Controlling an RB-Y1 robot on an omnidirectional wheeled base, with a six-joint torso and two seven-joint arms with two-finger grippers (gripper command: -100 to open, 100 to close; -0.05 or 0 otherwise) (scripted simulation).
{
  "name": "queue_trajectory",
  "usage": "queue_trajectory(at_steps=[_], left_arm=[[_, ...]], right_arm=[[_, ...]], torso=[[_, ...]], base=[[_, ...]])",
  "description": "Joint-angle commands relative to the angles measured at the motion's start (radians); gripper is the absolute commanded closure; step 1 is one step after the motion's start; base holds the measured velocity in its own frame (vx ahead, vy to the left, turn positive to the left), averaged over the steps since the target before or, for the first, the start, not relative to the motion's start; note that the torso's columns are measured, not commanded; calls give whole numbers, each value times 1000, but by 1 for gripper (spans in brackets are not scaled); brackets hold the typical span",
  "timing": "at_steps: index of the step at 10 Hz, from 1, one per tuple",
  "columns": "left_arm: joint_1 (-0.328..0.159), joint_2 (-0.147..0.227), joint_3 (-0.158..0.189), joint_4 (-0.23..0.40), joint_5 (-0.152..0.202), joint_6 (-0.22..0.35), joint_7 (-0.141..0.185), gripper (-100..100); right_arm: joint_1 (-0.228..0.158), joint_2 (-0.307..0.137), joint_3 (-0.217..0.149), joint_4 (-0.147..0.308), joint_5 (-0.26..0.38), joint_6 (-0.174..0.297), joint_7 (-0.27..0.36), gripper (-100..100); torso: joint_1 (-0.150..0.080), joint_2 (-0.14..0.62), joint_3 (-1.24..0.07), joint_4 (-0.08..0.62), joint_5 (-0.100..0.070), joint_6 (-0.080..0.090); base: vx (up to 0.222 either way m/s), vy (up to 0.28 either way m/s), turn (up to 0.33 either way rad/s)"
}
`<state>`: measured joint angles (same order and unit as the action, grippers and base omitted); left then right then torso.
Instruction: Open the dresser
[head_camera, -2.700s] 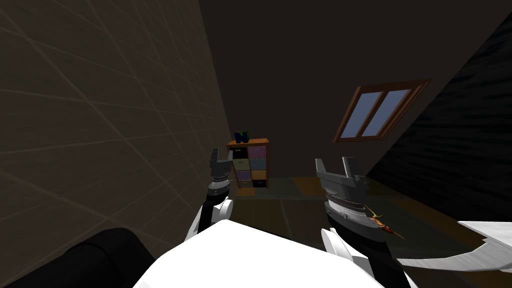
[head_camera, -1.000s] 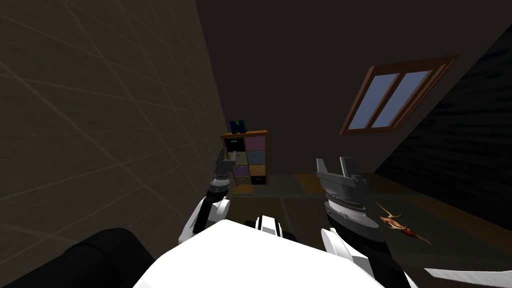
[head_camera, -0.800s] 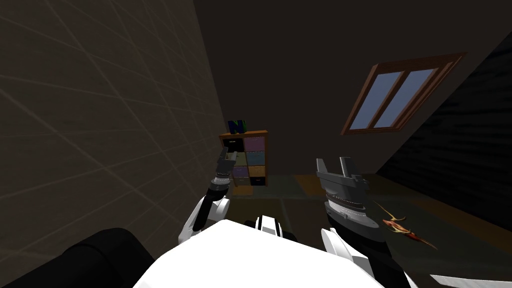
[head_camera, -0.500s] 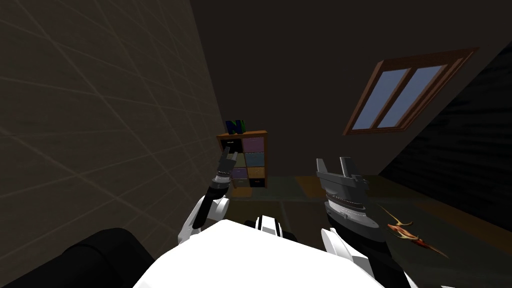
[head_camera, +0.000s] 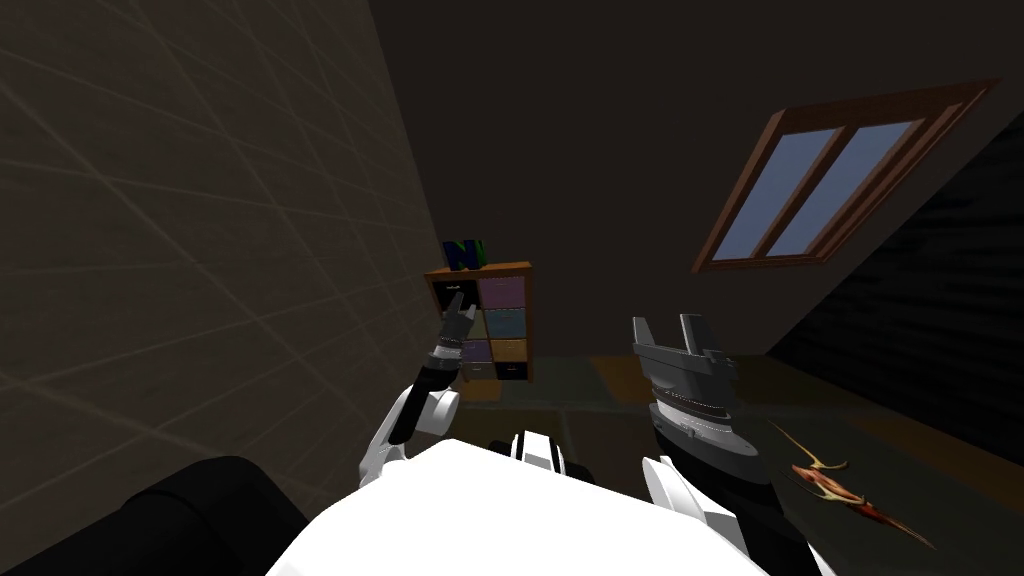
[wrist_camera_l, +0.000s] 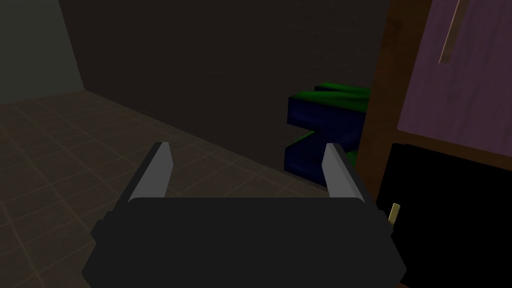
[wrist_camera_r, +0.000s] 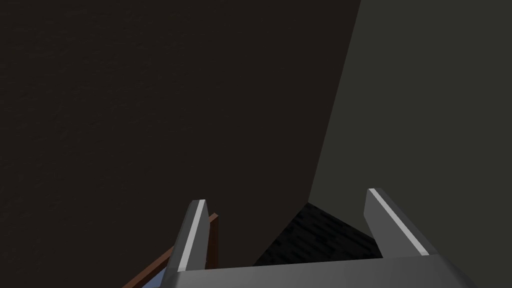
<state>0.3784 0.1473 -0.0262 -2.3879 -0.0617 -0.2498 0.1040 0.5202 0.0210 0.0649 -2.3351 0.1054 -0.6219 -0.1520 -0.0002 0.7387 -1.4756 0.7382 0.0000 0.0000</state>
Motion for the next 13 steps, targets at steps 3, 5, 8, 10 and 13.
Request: queue_trajectory(at_steps=[3, 5, 8, 10, 13], left_arm=[[-15, -15, 7, -7, 5, 105, -9, -100], [-23, -19, 11, -9, 7, 148, -12, -100], [-37, -18, 18, -11, 10, 217, -17, -100], [-46, -15, 23, -12, 13, 268, -20, -100], [-63, -12, 30, -14, 17, 351, -27, -100]], right_arm=[[0, 0, 0, 0, 0, 0, 0, 0], [0, 0, 0, 0, 0, 0, 0, 0], [0, 0, 0, 0, 0, 0, 0, 0], [0, 0, 0, 0, 0, 0, 0, 0], [0, 0, 0, 0, 0, 0, 0, 0]], torso=[[1, 0, 0, 0, 0, 0], [0, 0, 0, 0, 0, 0], [-1, -1, 0, 0, 0, 0], [1, -2, -1, 0, 0, 0], [-1, -1, 0, 0, 0, 0]], base=[[98, -18, 5], [88, -25, 5], [96, -41, 6], [115, -24, 6], [122, -43, 7]])
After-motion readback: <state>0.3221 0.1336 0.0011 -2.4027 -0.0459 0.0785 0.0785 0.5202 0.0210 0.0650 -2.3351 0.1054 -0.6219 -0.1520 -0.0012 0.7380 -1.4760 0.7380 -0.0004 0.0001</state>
